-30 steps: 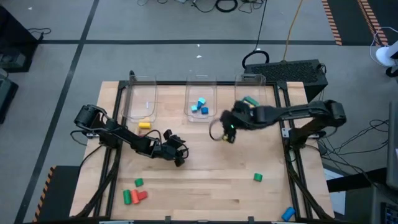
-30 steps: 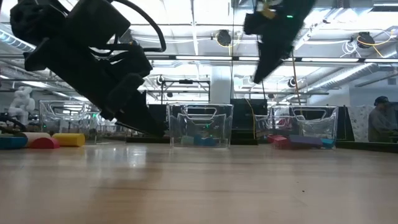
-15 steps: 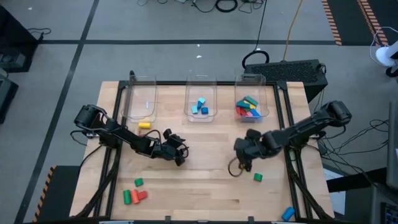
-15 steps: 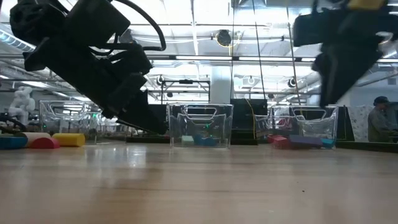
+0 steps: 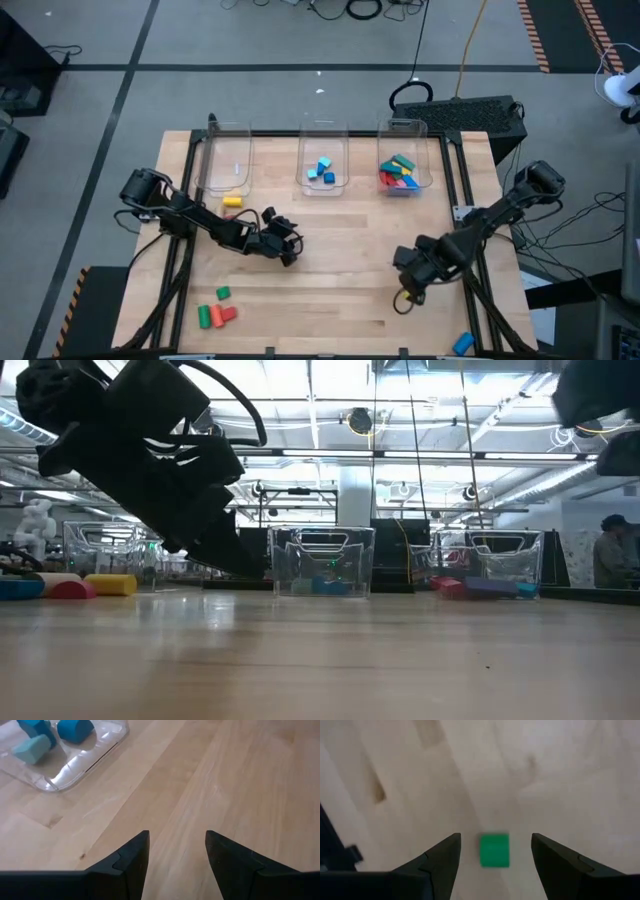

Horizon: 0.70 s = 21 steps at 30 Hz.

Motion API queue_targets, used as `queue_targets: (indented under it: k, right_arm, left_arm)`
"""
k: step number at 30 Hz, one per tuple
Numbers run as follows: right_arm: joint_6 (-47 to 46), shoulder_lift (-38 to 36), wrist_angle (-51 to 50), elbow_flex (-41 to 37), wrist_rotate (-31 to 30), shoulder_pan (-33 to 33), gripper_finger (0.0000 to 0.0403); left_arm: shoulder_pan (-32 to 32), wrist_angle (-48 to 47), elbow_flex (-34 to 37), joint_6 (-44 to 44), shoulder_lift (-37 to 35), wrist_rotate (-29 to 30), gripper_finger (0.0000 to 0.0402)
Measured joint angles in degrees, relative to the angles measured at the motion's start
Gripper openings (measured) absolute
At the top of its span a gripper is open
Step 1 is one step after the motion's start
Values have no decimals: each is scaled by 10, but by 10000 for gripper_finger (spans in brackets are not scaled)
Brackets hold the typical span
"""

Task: Sort blocks by size
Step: Put the green half circle block into the center transparent bin

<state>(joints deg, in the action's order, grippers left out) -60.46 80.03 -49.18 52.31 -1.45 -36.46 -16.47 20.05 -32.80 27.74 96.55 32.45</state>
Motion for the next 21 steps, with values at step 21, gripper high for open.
queue_targets:
  k: [21]
  right_arm:
    - [3,138,-4,0,-1,-65,251]
  left_arm:
    - [0,0,0,5,2,6,196]
